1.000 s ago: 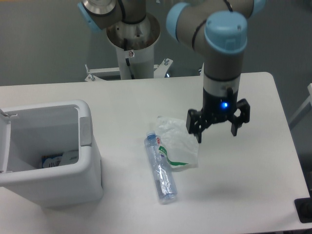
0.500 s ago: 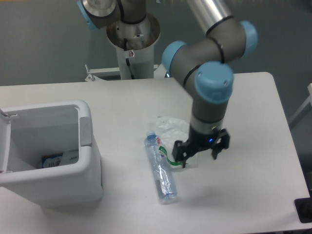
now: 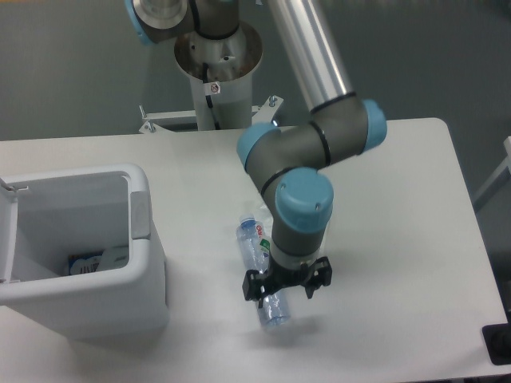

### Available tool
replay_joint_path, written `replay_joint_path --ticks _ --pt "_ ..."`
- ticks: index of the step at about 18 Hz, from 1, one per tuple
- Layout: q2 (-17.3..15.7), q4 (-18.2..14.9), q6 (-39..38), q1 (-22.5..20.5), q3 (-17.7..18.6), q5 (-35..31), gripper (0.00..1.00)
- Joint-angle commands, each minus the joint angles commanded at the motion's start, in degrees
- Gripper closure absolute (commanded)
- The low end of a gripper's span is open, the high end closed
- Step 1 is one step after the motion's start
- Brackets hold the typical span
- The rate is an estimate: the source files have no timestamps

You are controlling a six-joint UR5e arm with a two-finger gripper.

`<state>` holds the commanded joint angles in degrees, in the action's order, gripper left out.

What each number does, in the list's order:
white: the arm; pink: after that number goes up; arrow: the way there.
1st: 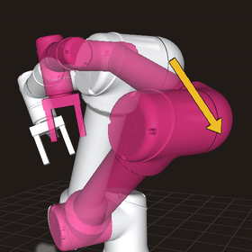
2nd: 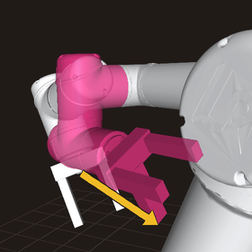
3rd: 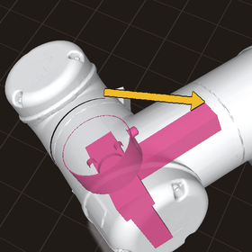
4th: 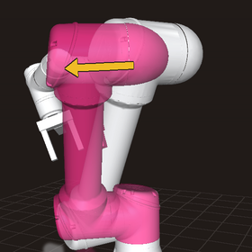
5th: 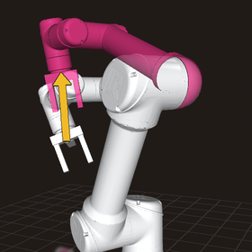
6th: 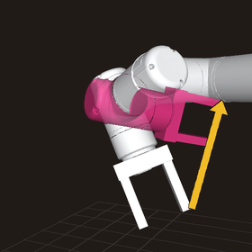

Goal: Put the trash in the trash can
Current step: 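Close the gripper around the bottle's cap end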

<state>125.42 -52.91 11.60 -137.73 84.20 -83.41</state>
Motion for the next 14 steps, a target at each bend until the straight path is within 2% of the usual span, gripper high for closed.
replay_joint_path --ticks 12,14 --pt "2.38 0.09 0.7 0.27 0.0 -0.18 0.0" --pt "2.38 0.09 0.62 0.27 0.09 -0.18 0.11"
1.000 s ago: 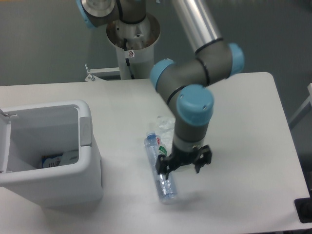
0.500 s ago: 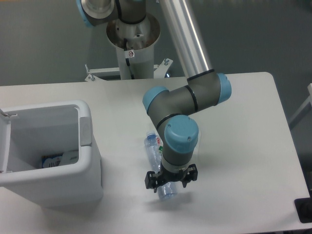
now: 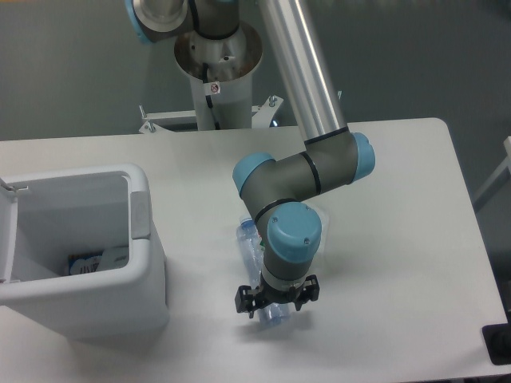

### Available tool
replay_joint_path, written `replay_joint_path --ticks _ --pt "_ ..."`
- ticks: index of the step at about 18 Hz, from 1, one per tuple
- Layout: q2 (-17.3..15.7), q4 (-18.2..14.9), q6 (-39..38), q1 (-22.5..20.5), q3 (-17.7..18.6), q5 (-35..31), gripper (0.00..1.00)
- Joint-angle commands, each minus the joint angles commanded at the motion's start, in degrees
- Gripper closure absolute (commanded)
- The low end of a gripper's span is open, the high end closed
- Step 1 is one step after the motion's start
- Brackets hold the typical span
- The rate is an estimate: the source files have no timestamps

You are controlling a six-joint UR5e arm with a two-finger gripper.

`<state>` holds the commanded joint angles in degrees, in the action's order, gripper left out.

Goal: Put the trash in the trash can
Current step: 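Close the gripper around the bottle's cap end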

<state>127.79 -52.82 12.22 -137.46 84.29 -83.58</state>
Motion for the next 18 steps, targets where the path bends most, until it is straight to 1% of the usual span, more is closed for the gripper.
replay_joint_path --ticks 2,4,5,6,7,8,9,11,14,18 --pt "-0.35 0.0 0.0 0.26 0.09 0.0 0.24" --pt "-0.18 0.0 0.09 0.44 0.09 0.0 0.26" --pt "-0.18 0.0 0.09 0.44 0.09 0.0 0.32" --pt "-0.26 0.0 0.09 0.44 0.0 0.0 0.34" --pt "-0.44 0.0 0.09 0.44 0.0 0.0 0.4" --pt "-0.44 0.0 0.09 0.44 0.0 0.0 0.41" --pt "-0.61 -0.09 0.09 0.44 0.09 0.0 0.45" --pt "-0.96 -0.09 0.17 0.35 -0.09 0.09 0.49" --pt "-3.33 -0.18 0.18 -0.26 -0.26 0.26 0.49" --pt "-9.65 -0.7 0.18 -1.76 -1.14 2.28 0.49"
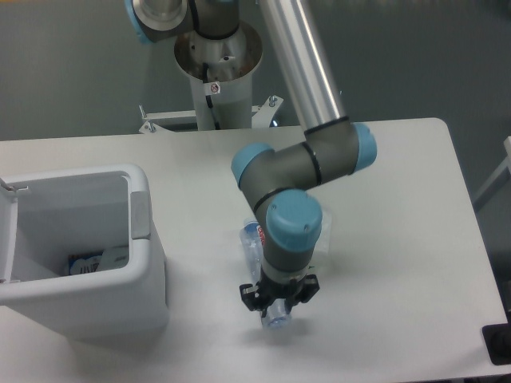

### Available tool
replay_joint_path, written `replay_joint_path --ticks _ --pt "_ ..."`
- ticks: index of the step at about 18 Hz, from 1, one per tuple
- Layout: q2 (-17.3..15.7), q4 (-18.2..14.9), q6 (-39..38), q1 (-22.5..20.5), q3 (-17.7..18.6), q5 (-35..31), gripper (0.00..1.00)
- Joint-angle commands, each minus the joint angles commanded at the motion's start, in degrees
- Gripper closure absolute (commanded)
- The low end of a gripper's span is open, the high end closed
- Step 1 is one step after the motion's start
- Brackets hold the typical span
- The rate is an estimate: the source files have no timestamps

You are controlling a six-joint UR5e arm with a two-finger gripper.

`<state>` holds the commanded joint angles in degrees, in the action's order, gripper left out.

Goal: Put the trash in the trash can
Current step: 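Close the gripper around the bottle's cap end, then lift the bottle and carry it over the white trash bin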

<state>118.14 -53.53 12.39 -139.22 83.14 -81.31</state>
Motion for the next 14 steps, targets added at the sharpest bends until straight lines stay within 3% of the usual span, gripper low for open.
replay_joint_path --ticks 2,6,9,14 --pt "-3.51 0.35 -0.09 -1.49 -1.66 0.88 0.49" --pt "-8.61 0.7 -0.79 -3.16 -5.18 9.83 0.49" --pt "-12.05 5.78 -1.67 -3.17 -6.33 16.77 0.49" --pt "-15.65 12.91 -2.46 -2.2 -6.77 21.97 0.5"
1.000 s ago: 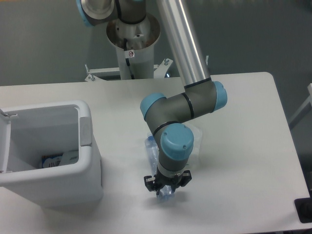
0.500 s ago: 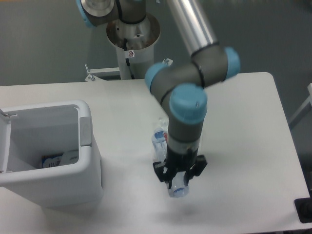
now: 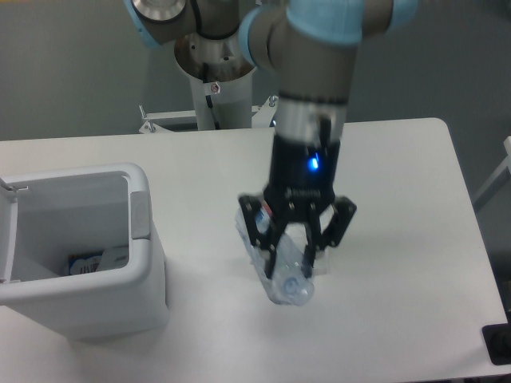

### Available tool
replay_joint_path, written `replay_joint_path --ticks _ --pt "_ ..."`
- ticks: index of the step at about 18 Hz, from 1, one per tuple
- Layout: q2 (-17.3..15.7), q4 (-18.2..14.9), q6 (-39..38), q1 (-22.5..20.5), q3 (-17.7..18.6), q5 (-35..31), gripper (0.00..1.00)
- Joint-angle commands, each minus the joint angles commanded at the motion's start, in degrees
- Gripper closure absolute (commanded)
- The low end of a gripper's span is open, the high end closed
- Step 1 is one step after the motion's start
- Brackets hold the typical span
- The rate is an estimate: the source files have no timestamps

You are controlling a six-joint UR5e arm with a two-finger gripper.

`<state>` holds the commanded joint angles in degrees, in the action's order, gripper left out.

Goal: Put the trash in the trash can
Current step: 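Lift the bottle and carry it over the white trash bin, then lower the bottle into the bin and open the gripper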

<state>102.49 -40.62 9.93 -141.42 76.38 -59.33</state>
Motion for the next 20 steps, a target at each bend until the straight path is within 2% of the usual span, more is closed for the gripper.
replay_joint_path --ticks 1,6,9,11,15,20 --pt "-0.36 1.06 0.0 0.53 -0.61 0.09 0.5" --pt "-2.38 1.33 -0.26 5.36 -0.53 0.09 0.5" --pt "-2.38 1.86 -1.65 8.08 -1.84 0.09 0.5" --pt "-2.47 1.86 -3.07 9.14 -1.32 0.01 0.5" --pt "-1.68 1.86 -3.08 11.69 -2.02 -0.08 0.5" --pt "0.6 1.95 -2.46 15.47 -0.09 -0.35 0.49"
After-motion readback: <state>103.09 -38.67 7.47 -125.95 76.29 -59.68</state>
